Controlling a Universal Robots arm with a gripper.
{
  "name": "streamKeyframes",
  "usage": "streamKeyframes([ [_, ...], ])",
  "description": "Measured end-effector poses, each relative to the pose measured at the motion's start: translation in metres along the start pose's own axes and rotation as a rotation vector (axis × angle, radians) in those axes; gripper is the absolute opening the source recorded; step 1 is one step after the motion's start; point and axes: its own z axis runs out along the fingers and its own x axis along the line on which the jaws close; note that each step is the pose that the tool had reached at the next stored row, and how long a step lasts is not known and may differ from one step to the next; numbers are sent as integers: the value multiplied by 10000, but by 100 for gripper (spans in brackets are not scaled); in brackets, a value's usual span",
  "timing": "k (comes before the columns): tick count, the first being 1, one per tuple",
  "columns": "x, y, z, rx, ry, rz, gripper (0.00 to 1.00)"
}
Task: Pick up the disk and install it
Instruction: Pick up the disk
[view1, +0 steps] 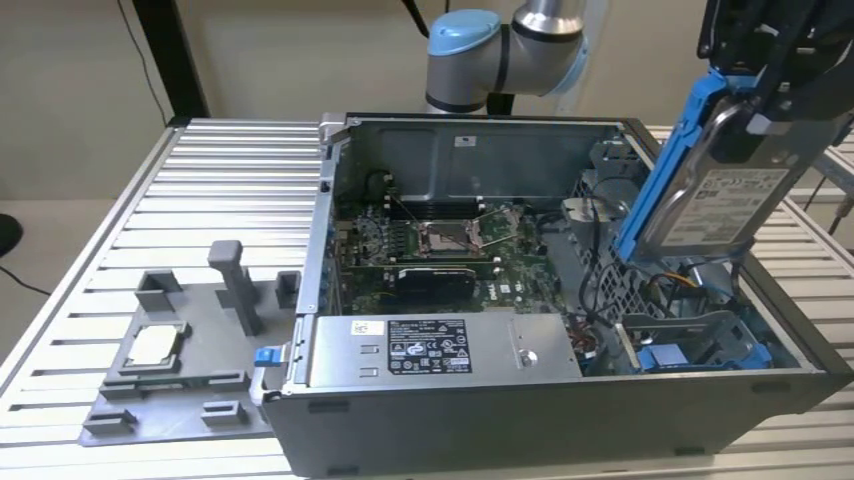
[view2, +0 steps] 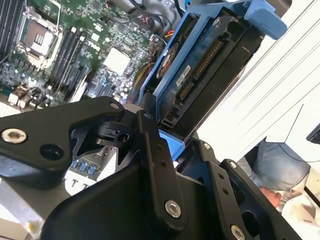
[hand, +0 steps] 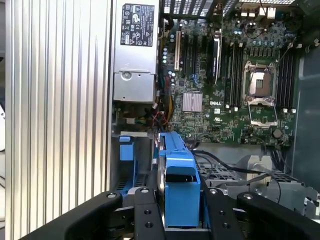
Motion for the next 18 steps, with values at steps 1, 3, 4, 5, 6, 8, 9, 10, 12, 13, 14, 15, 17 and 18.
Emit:
streamKeyframes([
  [1, 20, -8, 0, 0, -1, 0, 0],
  [3, 65, -27, -1, 0, -1, 0, 0],
  [4, 88, -36, -2, 0, 0, 0, 0],
  [5, 117, -44, -2, 0, -2, 0, 0],
  [6, 148, -51, -2, 0, -5, 0, 0],
  [8, 214, -64, -2, 0, -8, -1, 0],
  [9, 245, -69, -2, 0, -9, 0, 0],
  [10, 274, -71, -1, 0, -9, 0, 0],
  [12, 327, -73, 3, 0, -11, 0, 0],
  [13, 353, -72, 7, 0, -11, 0, 0],
  [14, 374, -72, 13, 0, -13, 0, 0],
  [15, 388, -72, 20, 1, -13, 0, 0],
  [17, 399, -72, 39, 0, -14, -1, 0],
  [18, 400, -73, 48, 0, -10, -1, 0],
])
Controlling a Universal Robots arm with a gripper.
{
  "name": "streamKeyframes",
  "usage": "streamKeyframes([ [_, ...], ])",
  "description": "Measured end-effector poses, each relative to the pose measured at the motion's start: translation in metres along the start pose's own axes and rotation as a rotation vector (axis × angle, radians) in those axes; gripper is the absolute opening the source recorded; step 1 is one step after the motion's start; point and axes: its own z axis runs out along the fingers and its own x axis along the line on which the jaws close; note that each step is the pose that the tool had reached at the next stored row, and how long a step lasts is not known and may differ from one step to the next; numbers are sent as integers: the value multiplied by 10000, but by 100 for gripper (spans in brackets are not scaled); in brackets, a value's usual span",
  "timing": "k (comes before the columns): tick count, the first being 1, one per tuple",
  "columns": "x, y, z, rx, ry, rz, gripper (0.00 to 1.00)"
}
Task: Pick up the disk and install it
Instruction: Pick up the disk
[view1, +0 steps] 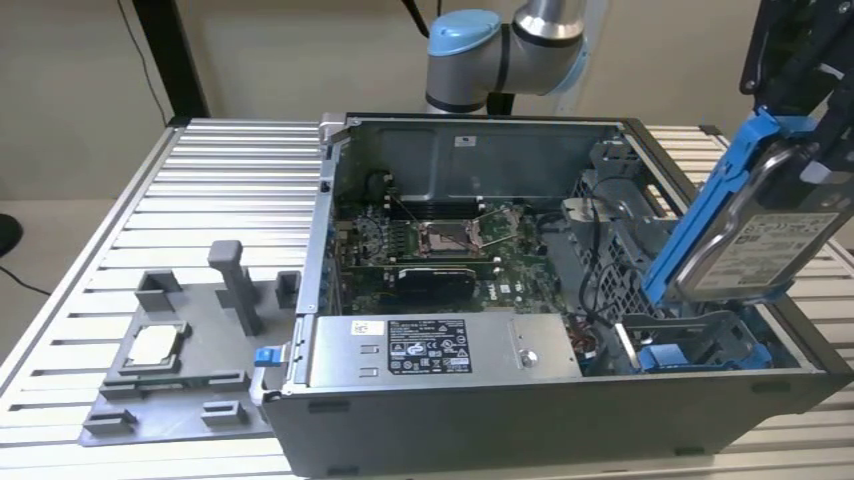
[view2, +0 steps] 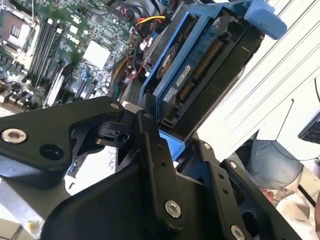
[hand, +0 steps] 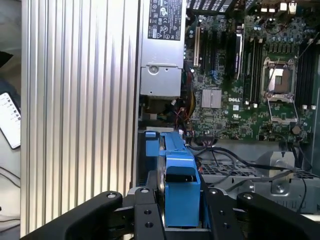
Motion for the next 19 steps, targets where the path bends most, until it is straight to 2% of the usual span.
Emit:
streamKeyframes([
  [3, 1, -1, 33, 0, -1, -3, 0],
  [10, 1, -2, 44, 2, -3, -5, 0],
  [12, 2, -3, 60, 32, -2, -7, 0],
  [15, 2, -4, 90, 80, 0, -9, 0],
  [19, 3, -20, 157, 81, 3, -12, 0],
])
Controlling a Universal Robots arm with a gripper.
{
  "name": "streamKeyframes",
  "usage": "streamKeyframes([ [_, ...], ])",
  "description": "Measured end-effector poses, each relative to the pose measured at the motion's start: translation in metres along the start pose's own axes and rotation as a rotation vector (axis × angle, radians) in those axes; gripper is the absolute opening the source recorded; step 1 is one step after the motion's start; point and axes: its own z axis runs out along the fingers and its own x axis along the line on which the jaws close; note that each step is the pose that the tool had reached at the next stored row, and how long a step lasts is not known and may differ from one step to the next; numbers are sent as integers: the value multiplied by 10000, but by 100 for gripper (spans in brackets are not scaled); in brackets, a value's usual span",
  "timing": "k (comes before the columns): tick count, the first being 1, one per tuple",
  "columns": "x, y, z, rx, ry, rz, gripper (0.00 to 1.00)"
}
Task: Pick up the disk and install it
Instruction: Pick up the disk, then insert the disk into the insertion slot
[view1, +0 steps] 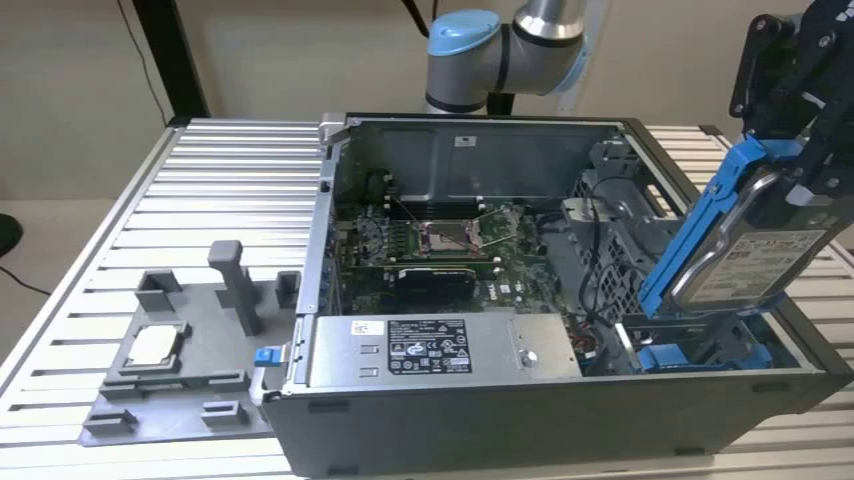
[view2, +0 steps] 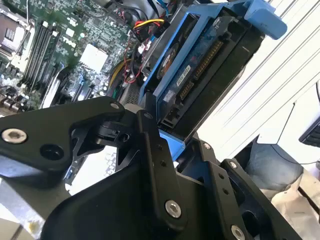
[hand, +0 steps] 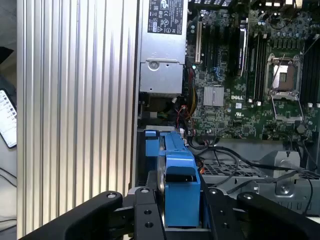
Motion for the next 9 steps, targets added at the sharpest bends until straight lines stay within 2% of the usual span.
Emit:
streamKeyframes([
  [6, 3, -21, 104, 1, -3, -2, 0],
  [9, 11, -24, 130, 1, -8, -4, 0],
])
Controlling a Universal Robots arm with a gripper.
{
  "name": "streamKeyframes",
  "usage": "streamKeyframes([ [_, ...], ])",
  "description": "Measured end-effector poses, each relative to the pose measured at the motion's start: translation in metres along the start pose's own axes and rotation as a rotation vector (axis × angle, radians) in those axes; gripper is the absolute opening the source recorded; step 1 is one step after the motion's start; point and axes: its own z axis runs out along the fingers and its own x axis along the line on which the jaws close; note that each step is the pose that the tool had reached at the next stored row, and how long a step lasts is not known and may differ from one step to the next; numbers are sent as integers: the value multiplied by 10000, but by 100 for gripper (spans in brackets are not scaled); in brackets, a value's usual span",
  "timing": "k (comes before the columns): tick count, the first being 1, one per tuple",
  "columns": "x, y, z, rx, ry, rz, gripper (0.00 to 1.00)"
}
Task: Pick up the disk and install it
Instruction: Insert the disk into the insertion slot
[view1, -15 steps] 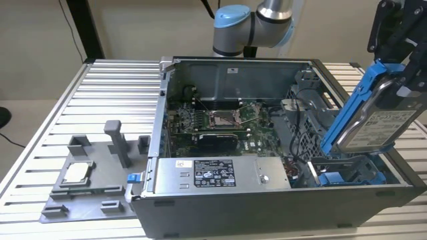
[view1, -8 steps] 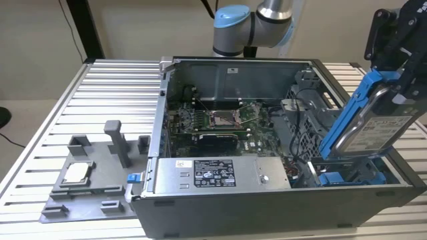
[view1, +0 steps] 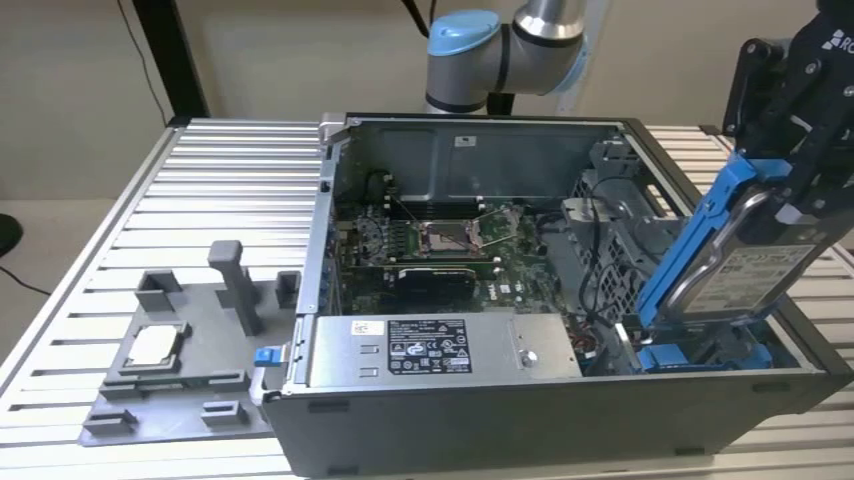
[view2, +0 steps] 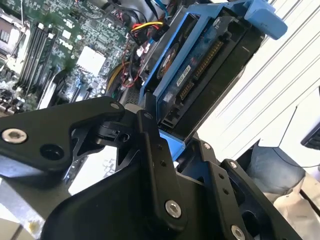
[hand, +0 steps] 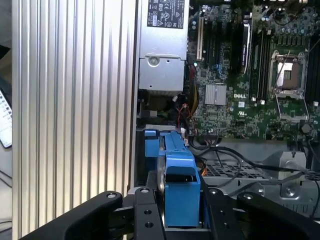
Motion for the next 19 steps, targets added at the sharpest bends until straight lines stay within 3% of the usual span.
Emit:
streamKeyframes([
  [19, 67, -7, 256, 1, -45, -1, 0],
])
